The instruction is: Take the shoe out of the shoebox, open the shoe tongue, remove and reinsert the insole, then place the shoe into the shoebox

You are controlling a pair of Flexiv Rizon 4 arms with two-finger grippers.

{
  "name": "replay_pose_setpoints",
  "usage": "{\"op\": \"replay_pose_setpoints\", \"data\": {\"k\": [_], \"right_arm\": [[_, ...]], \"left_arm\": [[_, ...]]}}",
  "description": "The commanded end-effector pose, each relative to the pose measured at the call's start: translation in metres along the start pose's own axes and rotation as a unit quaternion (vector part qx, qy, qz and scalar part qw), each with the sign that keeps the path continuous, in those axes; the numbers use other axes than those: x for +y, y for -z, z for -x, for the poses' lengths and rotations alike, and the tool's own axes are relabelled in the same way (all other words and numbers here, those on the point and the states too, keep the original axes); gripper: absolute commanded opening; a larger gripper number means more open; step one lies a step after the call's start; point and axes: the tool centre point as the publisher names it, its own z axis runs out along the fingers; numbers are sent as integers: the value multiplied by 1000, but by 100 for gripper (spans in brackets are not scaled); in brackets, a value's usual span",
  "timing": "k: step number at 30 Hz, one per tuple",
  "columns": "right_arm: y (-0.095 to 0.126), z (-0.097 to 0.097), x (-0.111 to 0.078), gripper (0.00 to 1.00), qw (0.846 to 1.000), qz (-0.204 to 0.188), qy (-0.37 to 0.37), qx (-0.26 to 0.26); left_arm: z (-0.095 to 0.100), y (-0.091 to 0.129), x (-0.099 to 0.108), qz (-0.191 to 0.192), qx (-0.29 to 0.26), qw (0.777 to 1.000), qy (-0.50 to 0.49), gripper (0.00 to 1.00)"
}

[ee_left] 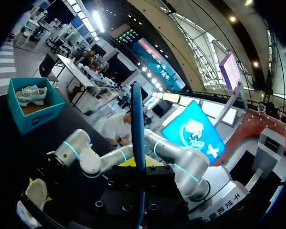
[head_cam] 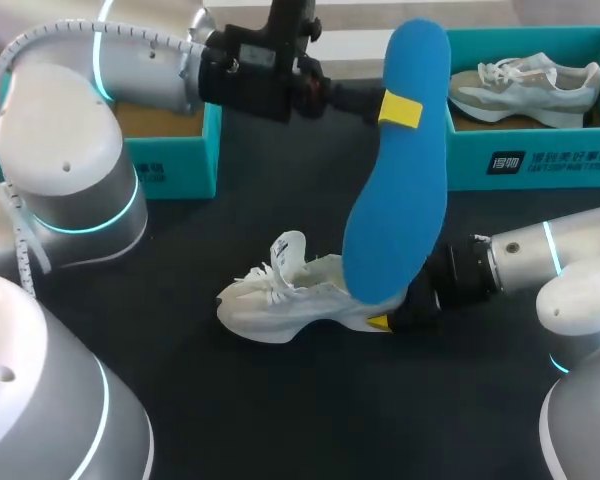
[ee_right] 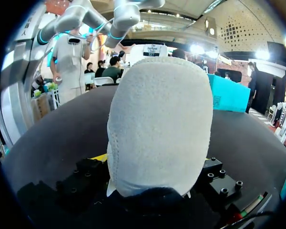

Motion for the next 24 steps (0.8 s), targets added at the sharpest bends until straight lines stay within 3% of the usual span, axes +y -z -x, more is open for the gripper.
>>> {"op": "replay_pose_setpoints", "data": {"k": [1, 24], "right_arm": [[-9, -1, -5, 0, 1000, -2, 0, 0], [-9, -1, -5, 0, 1000, -2, 0, 0]], "left_arm": [[-3, 5, 6, -3, 19, 1000, 12, 0], [-29, 9, 31, -30, 49, 997, 56, 0]]}}
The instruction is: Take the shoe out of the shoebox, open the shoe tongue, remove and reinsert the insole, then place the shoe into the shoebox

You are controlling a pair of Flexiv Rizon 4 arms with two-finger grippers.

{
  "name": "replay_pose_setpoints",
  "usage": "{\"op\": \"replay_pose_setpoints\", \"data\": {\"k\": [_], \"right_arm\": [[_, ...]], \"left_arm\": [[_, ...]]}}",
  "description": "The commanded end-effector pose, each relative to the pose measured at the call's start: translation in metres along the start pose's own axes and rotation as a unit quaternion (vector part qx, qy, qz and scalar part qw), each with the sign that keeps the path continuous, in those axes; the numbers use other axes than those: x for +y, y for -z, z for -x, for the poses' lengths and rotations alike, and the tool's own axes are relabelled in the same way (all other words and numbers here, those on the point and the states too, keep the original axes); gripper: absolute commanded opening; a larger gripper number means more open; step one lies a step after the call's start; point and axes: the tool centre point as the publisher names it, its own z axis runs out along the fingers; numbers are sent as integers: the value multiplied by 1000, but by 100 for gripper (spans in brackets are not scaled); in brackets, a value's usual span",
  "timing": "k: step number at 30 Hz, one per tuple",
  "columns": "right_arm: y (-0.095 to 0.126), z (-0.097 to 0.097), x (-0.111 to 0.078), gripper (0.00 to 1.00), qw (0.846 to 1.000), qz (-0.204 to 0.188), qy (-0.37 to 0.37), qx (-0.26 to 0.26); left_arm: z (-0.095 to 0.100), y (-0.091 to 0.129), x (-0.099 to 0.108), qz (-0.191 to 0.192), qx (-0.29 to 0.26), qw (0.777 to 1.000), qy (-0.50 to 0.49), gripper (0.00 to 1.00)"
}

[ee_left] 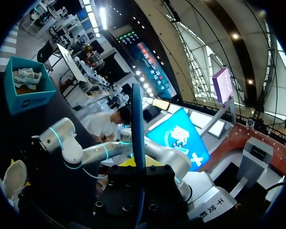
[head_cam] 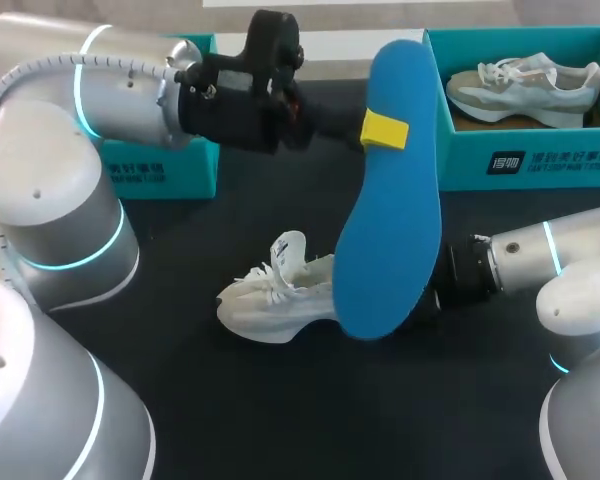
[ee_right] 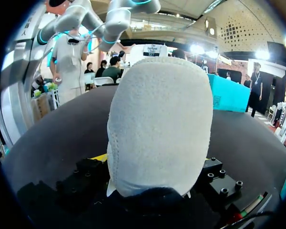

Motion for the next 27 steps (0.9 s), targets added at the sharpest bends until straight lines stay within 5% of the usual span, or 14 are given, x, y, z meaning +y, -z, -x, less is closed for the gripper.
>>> {"op": "replay_pose_setpoints", "data": {"k": [1, 21, 22, 23, 24, 27], "right_arm": [[-9, -1, -5, 0, 1000, -2, -1, 0], [-9, -1, -5, 0, 1000, -2, -1, 0], [-9, -1, -5, 10, 1000, -2, -1, 0], [-9, -1, -5, 45, 1000, -2, -1, 0], [-9, -1, -5, 100, 1000, -2, -1, 0], [-9, -1, -5, 100, 1000, -2, -1, 0]], "left_arm": [[-2, 2, 7, -8, -2, 1000, 1, 0], [-2, 2, 7, -8, -2, 1000, 1, 0], [-2, 2, 7, -8, -2, 1000, 1, 0], [-2, 2, 7, -8, -2, 1000, 1, 0], [-2, 2, 7, -8, -2, 1000, 1, 0], [-2, 2, 7, -8, -2, 1000, 1, 0]]}}
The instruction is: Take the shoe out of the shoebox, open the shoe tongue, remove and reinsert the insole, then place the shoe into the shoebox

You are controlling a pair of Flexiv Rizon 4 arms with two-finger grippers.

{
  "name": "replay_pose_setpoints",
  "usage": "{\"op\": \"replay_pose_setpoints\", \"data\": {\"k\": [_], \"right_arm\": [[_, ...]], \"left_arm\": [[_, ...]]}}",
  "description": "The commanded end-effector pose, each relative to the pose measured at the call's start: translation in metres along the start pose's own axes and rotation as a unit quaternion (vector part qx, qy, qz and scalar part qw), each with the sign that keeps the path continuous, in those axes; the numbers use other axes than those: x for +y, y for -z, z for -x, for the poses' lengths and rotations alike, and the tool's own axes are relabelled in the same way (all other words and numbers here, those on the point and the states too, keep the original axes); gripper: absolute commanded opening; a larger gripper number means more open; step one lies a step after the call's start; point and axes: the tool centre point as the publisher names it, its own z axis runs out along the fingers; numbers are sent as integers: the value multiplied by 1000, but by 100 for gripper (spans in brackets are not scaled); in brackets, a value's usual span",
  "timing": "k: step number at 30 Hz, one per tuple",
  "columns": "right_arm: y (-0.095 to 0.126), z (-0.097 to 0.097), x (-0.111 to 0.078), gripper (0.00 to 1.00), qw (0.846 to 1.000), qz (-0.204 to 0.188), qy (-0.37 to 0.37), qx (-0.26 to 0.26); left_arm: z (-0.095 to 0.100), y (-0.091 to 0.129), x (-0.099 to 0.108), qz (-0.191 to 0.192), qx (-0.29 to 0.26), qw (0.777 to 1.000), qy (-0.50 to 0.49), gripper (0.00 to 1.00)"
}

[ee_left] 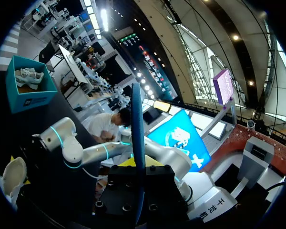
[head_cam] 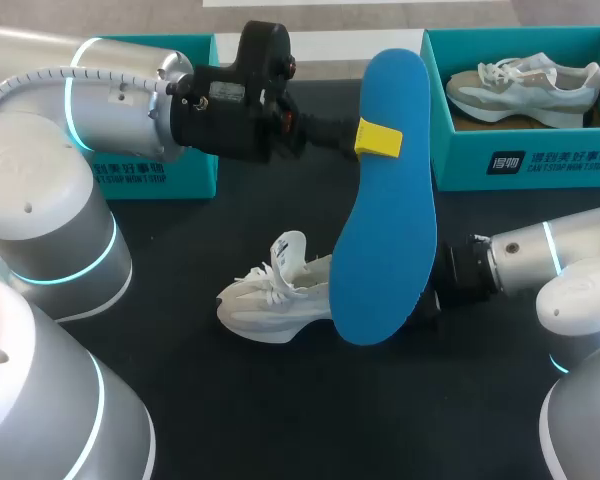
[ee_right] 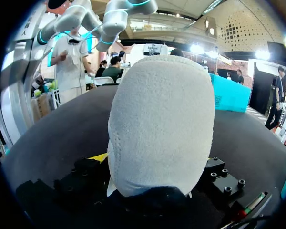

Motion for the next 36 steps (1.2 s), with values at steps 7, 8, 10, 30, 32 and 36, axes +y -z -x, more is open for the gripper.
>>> {"op": "replay_pose_setpoints", "data": {"k": [7, 8, 10, 30, 32, 36], "right_arm": [[-8, -1, -4, 100, 1000, -1, 0, -1], [-7, -1, -2, 100, 1000, -1, 0, -1], [-4, -1, 0, 100, 1000, -7, 2, -5], [23, -3, 20, 100, 996, -89, 7, -14], [27, -1, 20, 100, 995, -103, 3, -16], [34, 1, 23, 100, 992, -125, 2, -18]], "left_arm": [[1, -1, 1, -1, 1, 1000, 0, 0], [1, -1, 1, -1, 1, 1000, 0, 0], [1, -1, 1, -1, 1, 1000, 0, 0], [1, -1, 1, -1, 1, 1000, 0, 0], [1, -1, 1, -1, 1, 1000, 0, 0], [1, -1, 1, -1, 1, 1000, 0, 0]]}}
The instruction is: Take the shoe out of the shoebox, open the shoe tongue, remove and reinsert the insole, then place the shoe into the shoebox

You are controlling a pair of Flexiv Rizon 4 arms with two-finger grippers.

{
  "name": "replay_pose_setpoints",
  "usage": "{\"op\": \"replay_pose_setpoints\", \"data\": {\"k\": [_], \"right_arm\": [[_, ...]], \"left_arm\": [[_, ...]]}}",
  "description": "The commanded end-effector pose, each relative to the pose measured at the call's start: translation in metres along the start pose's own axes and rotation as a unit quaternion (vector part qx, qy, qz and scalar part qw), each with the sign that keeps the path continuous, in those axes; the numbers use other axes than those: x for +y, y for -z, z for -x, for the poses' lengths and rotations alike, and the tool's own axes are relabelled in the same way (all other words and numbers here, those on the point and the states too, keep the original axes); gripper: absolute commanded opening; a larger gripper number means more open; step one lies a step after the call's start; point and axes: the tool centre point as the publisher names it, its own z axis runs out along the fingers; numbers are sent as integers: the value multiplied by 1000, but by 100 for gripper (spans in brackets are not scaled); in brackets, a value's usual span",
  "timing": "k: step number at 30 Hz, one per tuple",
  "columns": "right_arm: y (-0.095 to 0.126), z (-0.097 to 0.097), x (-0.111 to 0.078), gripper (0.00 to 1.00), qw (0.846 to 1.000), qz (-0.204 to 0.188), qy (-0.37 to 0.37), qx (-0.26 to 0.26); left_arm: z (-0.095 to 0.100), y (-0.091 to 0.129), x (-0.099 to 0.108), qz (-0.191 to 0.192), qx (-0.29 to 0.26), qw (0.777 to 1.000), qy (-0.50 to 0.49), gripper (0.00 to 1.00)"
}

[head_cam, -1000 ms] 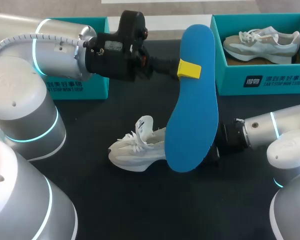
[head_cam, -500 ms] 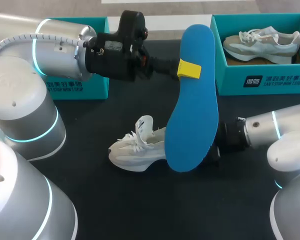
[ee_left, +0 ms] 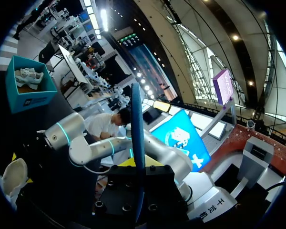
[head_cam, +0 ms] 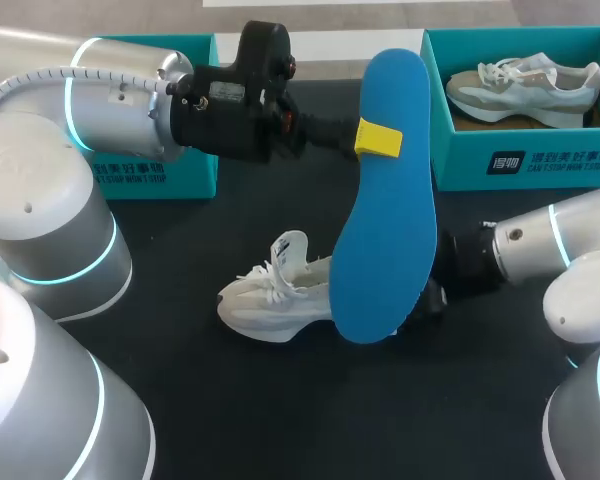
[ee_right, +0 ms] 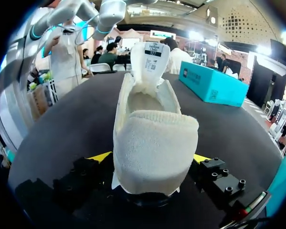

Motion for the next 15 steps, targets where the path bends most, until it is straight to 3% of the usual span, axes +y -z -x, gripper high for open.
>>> {"op": "replay_pose_setpoints", "data": {"k": [1, 9, 15], "right_arm": [[9, 1, 8, 100, 999, -46, -3, 3], [19, 2, 18, 100, 993, -120, -3, 9], [28, 3, 17, 100, 989, -151, -7, 3]], "left_arm": [[1, -1, 1, -1, 1, 1000, 0, 0], [1, -1, 1, -1, 1, 1000, 0, 0], [1, -1, 1, -1, 1, 1000, 0, 0]]}}
